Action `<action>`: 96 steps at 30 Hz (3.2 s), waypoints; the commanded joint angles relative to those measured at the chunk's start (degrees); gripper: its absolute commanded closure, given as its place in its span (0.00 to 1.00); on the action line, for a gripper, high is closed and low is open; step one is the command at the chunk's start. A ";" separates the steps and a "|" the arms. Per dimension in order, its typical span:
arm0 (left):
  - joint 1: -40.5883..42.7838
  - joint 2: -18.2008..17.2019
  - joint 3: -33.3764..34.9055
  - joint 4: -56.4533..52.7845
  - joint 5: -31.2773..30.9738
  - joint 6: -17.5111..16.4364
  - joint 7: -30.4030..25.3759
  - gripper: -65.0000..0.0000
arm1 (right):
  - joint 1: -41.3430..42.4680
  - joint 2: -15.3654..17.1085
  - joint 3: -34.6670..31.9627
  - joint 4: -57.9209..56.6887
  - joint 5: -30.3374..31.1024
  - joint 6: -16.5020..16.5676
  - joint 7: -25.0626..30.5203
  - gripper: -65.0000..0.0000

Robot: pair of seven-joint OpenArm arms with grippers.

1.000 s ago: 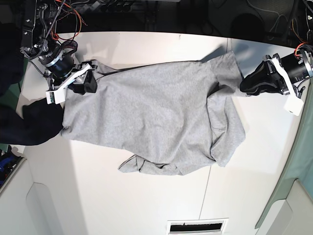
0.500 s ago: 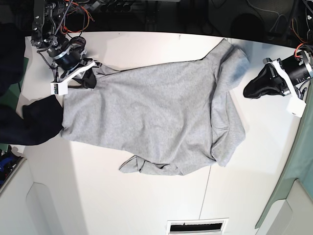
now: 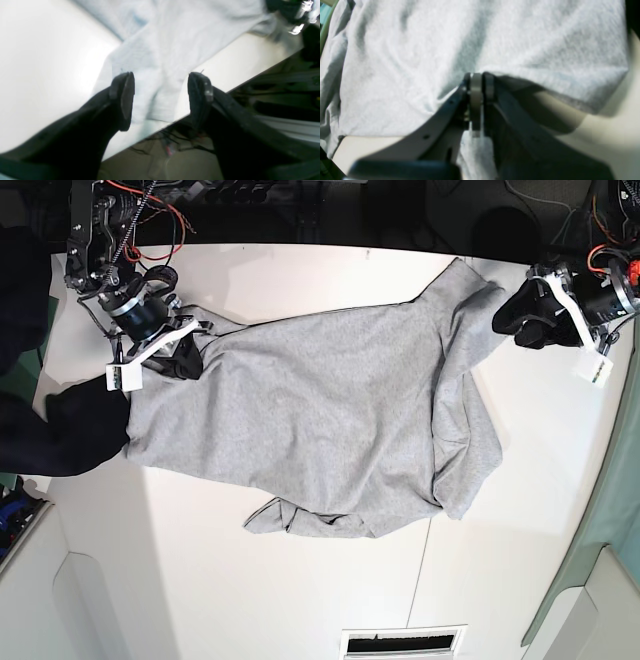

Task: Layout the t-shirt on the table in an organized manner, then fold the t-shirt properly
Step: 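Lift the shirt with both grippers, shake it out, and lay it down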

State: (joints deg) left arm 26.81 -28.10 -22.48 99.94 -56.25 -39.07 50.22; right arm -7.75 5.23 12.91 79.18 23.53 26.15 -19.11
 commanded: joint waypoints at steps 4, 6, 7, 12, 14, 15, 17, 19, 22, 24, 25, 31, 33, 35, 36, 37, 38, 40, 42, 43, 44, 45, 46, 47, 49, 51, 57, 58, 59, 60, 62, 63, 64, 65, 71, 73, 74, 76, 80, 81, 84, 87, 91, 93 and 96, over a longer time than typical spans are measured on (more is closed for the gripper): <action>-0.15 2.25 -0.46 -4.68 0.85 -0.31 -3.61 0.44 | 0.57 0.31 0.20 0.85 0.83 0.85 1.05 1.00; -0.35 3.30 -0.46 -8.44 0.76 0.66 -6.03 0.44 | 0.57 0.31 0.20 0.85 0.85 0.85 1.05 1.00; -0.57 3.65 -0.46 -10.21 0.79 1.99 -7.72 0.44 | 0.57 0.31 0.20 0.85 0.85 0.87 1.05 1.00; -3.78 4.72 -0.46 -18.27 0.81 5.42 -10.32 0.44 | 0.57 0.33 0.20 0.85 0.87 0.87 0.00 1.00; -4.85 5.70 -0.46 -20.24 0.81 5.42 -9.92 0.44 | 0.57 0.31 0.20 0.85 0.85 0.85 -0.57 1.00; -5.09 6.19 -0.28 -20.79 0.76 5.40 -9.68 0.44 | 0.55 0.31 0.20 0.85 0.85 0.85 -0.63 1.00; -5.01 6.91 0.28 -21.00 0.31 5.42 -9.55 0.44 | 0.59 0.31 0.20 0.85 0.87 0.85 -0.63 1.00; -5.03 7.67 0.85 -21.00 0.07 5.40 -8.15 0.44 | 0.59 0.31 0.20 0.85 0.92 0.85 -0.61 1.00; -5.03 8.31 1.81 -21.00 0.37 5.42 -8.02 0.44 | 0.57 0.31 0.20 0.85 0.87 0.87 -0.63 1.00; -5.03 8.28 2.64 -21.00 0.39 5.42 -8.55 0.47 | 0.57 0.31 0.20 0.85 0.90 0.85 -0.63 1.00; -5.03 8.31 2.95 -21.00 0.46 5.42 -8.79 0.54 | 0.57 0.31 0.20 0.85 0.90 0.85 -0.63 1.00; -5.03 8.28 4.52 -21.00 1.07 5.05 -8.87 1.00 | 0.59 0.31 0.20 0.85 0.92 0.87 -0.63 1.00; -5.01 8.22 4.50 -20.98 -2.69 0.22 -8.76 1.00 | 0.59 0.31 0.20 0.85 1.05 0.96 -0.66 1.00; -4.76 7.89 4.35 -20.83 -12.33 -0.93 -6.62 1.00 | 0.57 0.33 0.22 0.85 2.97 4.02 -0.66 1.00; -4.68 7.85 4.35 -20.50 -18.38 -0.93 -4.35 1.00 | 0.57 0.31 0.20 0.85 4.48 6.60 -0.66 1.00; -4.70 7.80 4.35 -20.06 -24.41 -0.93 -1.75 1.00 | 0.57 0.28 0.20 0.85 6.47 7.56 -0.96 1.00; -4.74 7.82 4.35 -19.52 -28.75 -0.93 1.27 1.00 | 0.59 0.31 0.20 0.85 8.70 7.54 -1.68 1.00; -4.76 7.80 4.35 -17.86 -28.75 -0.93 5.44 1.00 | 0.59 0.31 0.22 0.85 11.04 7.52 -3.06 1.00; -4.79 7.74 4.35 -15.32 -28.75 -0.93 5.81 1.00 | 0.59 0.31 0.22 1.05 12.04 7.52 -3.96 1.00; -4.79 7.74 4.35 -14.03 -28.75 -0.93 5.75 1.00 | 0.61 0.31 0.22 1.16 12.09 7.52 -3.96 1.00; -4.90 7.76 4.20 -12.59 -28.75 -0.93 5.73 1.00 | 0.61 0.31 0.22 1.36 12.07 7.52 -3.96 1.00; -4.92 7.76 3.89 -10.95 -28.75 -0.93 5.70 1.00 | 0.57 0.31 0.20 1.68 12.07 7.54 -3.98 1.00; -4.90 7.76 3.30 -9.29 -28.75 -0.93 5.70 1.00 | 0.57 0.31 0.20 1.88 12.07 7.54 -4.24 1.00; -4.90 7.76 2.47 -7.76 -28.75 -0.93 5.70 1.00 | 0.59 0.31 0.20 2.01 12.07 7.54 -4.59 1.00; -4.92 7.76 0.07 -5.35 -28.75 -0.93 5.49 1.00 | 0.59 0.31 0.00 2.25 12.07 7.54 -4.94 1.00; -5.09 7.74 -3.21 -3.78 -28.75 -0.93 4.79 1.00 | 0.59 0.31 -0.57 2.25 12.07 7.56 -5.05 1.00; -5.95 5.68 -14.47 -2.84 -28.75 -0.93 4.72 1.00 | 0.42 0.33 -1.79 6.36 12.35 7.72 -9.66 1.00; -5.92 5.49 -16.57 -2.38 -28.75 -0.93 4.72 1.00 | 0.26 0.33 -1.79 8.02 12.68 7.72 -10.27 1.00; -5.92 5.38 -18.78 -1.73 -28.75 -0.93 4.70 1.00 | 0.07 0.33 -1.79 9.84 13.00 7.72 -11.06 1.00; -5.95 5.40 -21.09 -0.85 -28.75 -0.93 4.66 1.00 | -0.31 0.33 -1.79 11.93 13.46 7.74 -11.82 1.00; -6.03 5.38 -25.59 1.46 -28.75 -0.93 4.37 1.00 | -1.44 0.35 -1.79 16.63 15.26 7.74 -13.84 1.00; -6.03 5.38 -27.71 2.82 -28.75 -0.93 4.09 1.00 | -2.25 0.42 -1.79 19.28 16.46 7.74 -14.93 1.00; -6.01 5.40 -29.66 4.17 -28.75 -0.93 3.98 1.00 | -3.08 0.46 -1.79 21.94 17.81 7.74 -15.50 1.00; -6.03 5.40 -31.54 5.46 -28.75 -0.93 3.93 1.00 | -3.93 0.46 -1.79 24.76 18.82 7.74 -15.50 1.00; -6.03 5.40 -42.40 12.31 -28.75 -0.93 0.04 1.00 | -7.54 0.48 -1.49 43.10 18.91 7.69 -16.09 1.00; -6.73 5.40 -45.59 14.64 -28.75 -0.93 -0.28 1.00 | -8.31 0.46 -0.79 48.68 18.91 7.69 -16.02 1.00; -7.63 5.38 -46.75 15.69 -28.75 -0.93 -0.31 1.00 | -8.22 0.46 -0.33 51.01 18.91 7.69 -15.80 1.00; -10.36 5.38 -47.93 17.31 -28.75 -0.93 -1.57 1.00 | -7.48 0.46 1.11 54.27 18.64 7.58 -14.25 1.00; -16.76 4.66 -43.36 16.85 -28.75 -0.93 -3.72 1.00 | -2.47 0.46 4.07 54.27 9.55 6.58 -10.60 1.00; -18.21 4.07 -39.91 16.04 -27.65 -0.93 -3.89 1.00 | -0.48 0.46 4.39 52.81 7.08 5.73 -10.60 1.00; -24.13 2.45 -25.62 9.64 -16.48 -0.93 -9.73 1.00 | 6.58 0.46 4.44 44.15 2.32 4.90 -8.96 1.00; -31.98 0.92 -10.29 -1.77 -3.76 -0.93 -20.06 1.00 | 14.78 0.52 4.44 30.69 -0.04 4.92 -4.66 1.00; -44.11 0.68 4.39 -19.32 3.32 -0.93 -27.19 1.00 | 26.88 0.79 4.44 12.04 -3.28 4.94 -3.76 1.00; -49.66 0.90 8.66 -27.28 5.88 -0.93 -28.76 1.00 | 32.17 0.79 4.44 4.22 -4.46 4.94 -3.67 1.00; -55.95 0.98 12.48 -36.94 8.63 -0.93 -28.79 1.00 | 37.79 0.76 4.44 -4.61 -4.70 5.03 -3.65 1.00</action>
State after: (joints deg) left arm -27.66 -25.89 -9.54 61.91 -46.04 -39.46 23.11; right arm 28.60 5.72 17.26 73.38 17.89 30.87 -24.49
